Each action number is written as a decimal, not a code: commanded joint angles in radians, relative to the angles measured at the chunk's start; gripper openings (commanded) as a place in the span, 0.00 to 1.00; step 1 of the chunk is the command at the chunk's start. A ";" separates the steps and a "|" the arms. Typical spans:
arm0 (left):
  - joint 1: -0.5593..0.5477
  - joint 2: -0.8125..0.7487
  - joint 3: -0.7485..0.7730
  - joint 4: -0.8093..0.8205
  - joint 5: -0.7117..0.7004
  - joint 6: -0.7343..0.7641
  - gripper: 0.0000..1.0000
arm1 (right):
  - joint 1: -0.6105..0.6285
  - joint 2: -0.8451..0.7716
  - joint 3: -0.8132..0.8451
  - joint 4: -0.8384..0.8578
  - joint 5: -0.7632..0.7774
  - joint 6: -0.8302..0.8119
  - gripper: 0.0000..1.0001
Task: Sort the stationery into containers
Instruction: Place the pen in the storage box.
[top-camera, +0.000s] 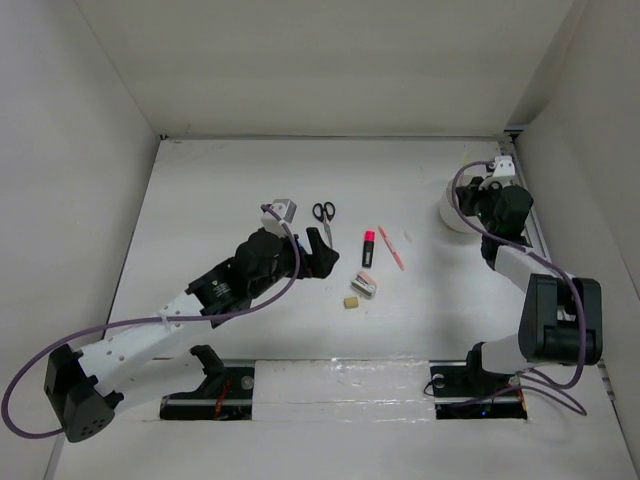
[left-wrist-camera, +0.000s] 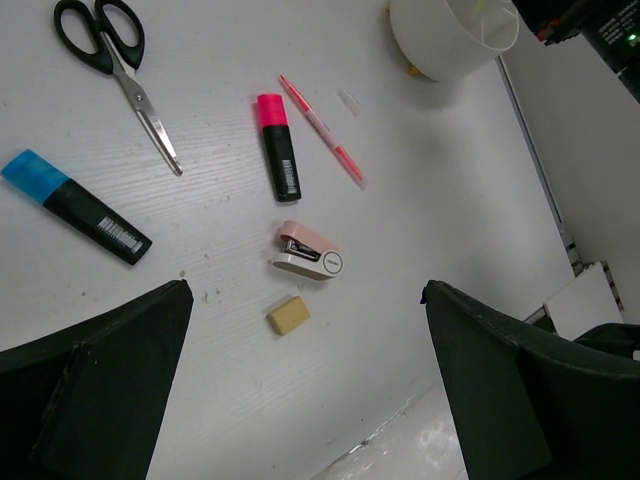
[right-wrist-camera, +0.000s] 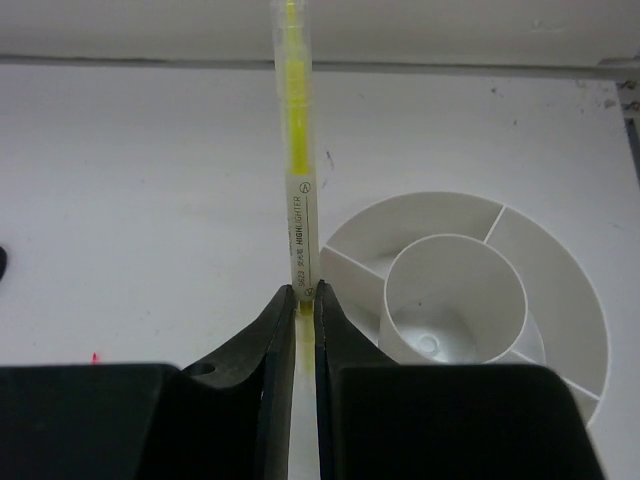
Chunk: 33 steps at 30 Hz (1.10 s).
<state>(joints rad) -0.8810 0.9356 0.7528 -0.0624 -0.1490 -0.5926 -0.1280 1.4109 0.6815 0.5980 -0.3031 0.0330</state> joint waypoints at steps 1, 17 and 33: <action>-0.001 -0.031 -0.010 0.049 0.019 0.004 1.00 | -0.018 0.008 0.050 0.051 -0.064 -0.016 0.00; -0.001 -0.021 -0.009 0.085 0.094 0.013 1.00 | -0.018 0.085 0.119 -0.086 0.018 -0.047 0.00; -0.001 -0.012 -0.009 0.105 0.121 0.022 1.00 | -0.018 0.086 0.136 -0.176 0.093 -0.074 0.10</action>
<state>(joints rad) -0.8810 0.9298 0.7441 0.0036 -0.0433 -0.5900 -0.1379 1.5261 0.7887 0.4168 -0.2352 -0.0238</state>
